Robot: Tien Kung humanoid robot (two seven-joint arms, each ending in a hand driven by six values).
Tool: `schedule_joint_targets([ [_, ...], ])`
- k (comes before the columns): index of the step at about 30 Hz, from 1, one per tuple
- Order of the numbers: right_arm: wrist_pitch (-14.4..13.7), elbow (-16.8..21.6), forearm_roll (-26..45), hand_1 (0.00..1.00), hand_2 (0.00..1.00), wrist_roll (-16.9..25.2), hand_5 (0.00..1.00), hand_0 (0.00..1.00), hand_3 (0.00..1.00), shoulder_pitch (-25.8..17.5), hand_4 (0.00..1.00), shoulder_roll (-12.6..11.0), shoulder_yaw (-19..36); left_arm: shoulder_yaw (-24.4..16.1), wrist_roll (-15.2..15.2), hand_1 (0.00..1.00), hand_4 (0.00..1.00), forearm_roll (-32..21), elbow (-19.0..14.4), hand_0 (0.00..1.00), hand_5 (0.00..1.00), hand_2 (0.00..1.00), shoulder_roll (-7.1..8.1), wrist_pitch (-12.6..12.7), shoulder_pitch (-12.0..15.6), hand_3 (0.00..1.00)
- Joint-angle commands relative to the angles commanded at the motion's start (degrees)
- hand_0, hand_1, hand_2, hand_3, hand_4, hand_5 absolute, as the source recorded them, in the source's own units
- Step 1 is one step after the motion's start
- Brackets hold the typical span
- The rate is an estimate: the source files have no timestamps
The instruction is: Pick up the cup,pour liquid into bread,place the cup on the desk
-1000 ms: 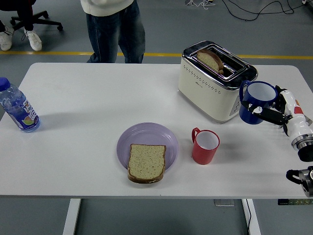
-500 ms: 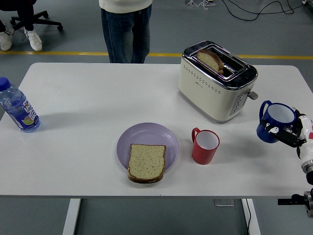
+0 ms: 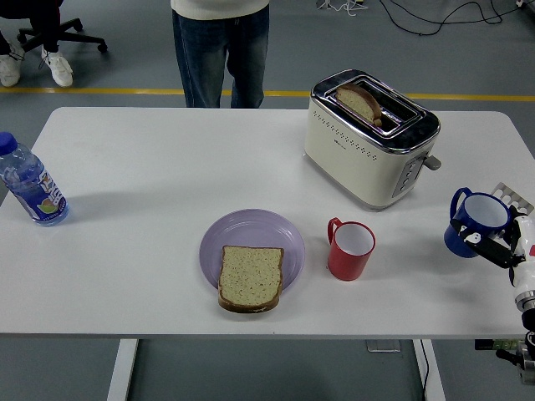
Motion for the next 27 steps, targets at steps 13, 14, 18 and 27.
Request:
schedule_joint_targets([
  [13, -0.79, -7.07, 2.4, 0.226, 0.403, 5.23, 0.002, 0.394, 0.516, 0.93, 0.72, 1.43, -2.65, 0.36, -0.09, 0.571, 0.373, -0.69, 0.0, 0.622, 0.984, 0.613, -0.03, -0.03, -0.46, 0.554],
  [14, -0.86, -7.27, 2.6, 0.226, 0.403, 5.55, 0.002, 0.394, 0.516, 0.94, 0.72, 1.47, -2.82, 0.37, -0.1, 0.571, 0.373, -0.71, 0.0, 0.622, 0.984, 0.613, -0.04, -0.03, -0.47, 0.554],
  [18, -0.93, -8.05, 3.21, 0.235, 0.404, 6.71, 0.002, 0.407, 0.517, 1.2, 0.716, 1.67, -3.65, 0.47, -0.13, 0.571, 0.373, -0.85, 0.0, 0.622, 0.987, 0.614, -0.07, -0.02, -0.49, 0.555],
  [27, -1.01, -9.8, 3.74, 0.238, 0.406, 7.56, 0.002, 0.41, 0.519, 2.46, 0.714, 2.3, -6.61, 0.87, -0.13, 0.571, 0.37, -1.12, 0.0, 0.622, 0.985, 0.614, -0.08, -0.03, -0.65, 0.556],
])
